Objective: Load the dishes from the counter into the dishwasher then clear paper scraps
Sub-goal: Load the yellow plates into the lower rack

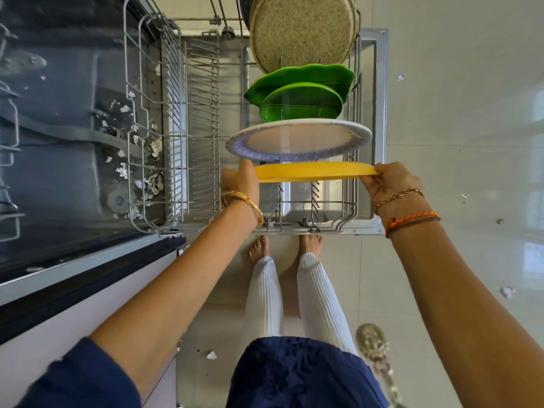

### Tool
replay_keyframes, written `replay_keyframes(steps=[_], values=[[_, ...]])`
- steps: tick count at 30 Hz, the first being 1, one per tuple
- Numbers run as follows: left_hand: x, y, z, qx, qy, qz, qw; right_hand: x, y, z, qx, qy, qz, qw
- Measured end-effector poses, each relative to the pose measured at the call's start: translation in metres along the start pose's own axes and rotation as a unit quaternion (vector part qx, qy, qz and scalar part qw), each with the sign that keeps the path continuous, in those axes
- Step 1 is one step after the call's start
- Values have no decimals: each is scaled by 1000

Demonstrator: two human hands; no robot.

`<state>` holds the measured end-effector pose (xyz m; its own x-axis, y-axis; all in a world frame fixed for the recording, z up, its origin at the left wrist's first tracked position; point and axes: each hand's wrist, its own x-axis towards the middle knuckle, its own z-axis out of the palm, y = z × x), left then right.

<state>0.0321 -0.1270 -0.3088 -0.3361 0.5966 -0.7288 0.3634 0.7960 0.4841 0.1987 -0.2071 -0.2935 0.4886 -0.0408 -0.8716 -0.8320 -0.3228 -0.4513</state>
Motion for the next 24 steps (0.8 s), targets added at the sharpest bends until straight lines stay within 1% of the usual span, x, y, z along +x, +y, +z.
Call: replay_keyframes(steps=[4, 7, 9, 11, 15, 17, 20, 22, 24], values=[[-9, -28, -6, 37, 14, 59, 997, -4, 14, -7, -14, 17, -6, 1000], [-21, -51, -11, 3, 18, 107, 994, -6, 27, -9, -64, 44, -25, 997], [-22, -60, -12, -9, 34, 102, 994, -4, 34, -13, -77, 57, -29, 995], [-19, -64, -14, -1, 43, 102, 994, -5, 40, -19, -67, 45, -17, 997], [-14, -68, -16, 12, 28, 129, 991, -6, 48, -23, -84, 50, 1, 995], [-14, -73, -17, 15, 27, 136, 990, -7, 49, -20, -116, 56, -10, 992], [-19, -88, -16, 20, 33, 123, 992, -6, 50, -15, -164, 77, -44, 982], [-22, -98, -15, -10, 44, 118, 992, -4, 53, -18, -168, 83, -46, 981], [-24, -101, -14, -70, 61, 121, 988, -2, 58, -25, -154, 96, -51, 982]])
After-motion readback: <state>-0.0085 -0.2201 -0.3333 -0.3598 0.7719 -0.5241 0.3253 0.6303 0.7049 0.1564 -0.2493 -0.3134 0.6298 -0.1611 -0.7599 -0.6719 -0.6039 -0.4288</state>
